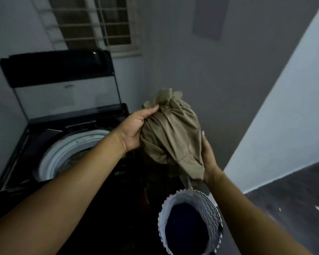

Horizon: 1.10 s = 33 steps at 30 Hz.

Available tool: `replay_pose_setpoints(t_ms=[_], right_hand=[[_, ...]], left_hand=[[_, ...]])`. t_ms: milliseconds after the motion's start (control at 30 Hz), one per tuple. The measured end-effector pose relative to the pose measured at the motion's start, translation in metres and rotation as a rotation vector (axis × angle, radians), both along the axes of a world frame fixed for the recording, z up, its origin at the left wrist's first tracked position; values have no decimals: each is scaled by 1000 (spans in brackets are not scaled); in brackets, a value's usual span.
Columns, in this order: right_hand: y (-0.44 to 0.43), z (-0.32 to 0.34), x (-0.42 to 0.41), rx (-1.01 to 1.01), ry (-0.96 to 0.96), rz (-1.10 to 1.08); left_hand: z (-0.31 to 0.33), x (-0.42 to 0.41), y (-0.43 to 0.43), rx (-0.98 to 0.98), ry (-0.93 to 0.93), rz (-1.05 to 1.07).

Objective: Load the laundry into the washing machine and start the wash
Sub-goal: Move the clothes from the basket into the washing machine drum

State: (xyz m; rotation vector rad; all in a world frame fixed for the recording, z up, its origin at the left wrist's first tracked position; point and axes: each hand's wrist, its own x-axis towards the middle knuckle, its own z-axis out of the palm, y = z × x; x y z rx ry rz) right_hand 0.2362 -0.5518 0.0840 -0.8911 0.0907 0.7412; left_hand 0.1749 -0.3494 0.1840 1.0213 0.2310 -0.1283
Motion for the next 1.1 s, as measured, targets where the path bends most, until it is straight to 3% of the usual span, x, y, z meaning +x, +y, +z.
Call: replay_pose_setpoints(t_ms=[167, 267, 400, 567, 767, 1100], right_hand=[[86, 68, 14, 67, -250, 286], [143, 94, 19, -78, -458, 433], [219, 99, 17, -295, -604, 381], [297, 75, 8, -414, -664, 288], [367, 30, 0, -565, -701, 244], [406, -79, 7, -1035, -884, 414]], left_hand=[[35, -21, 84, 43, -83, 183], [41, -36, 141, 62, -105, 265], [29, -53, 215, 192, -129, 364], [-6, -79, 294, 301, -37, 495], [-58, -91, 360, 395, 137, 474], [-165, -101, 417, 645, 442, 238]])
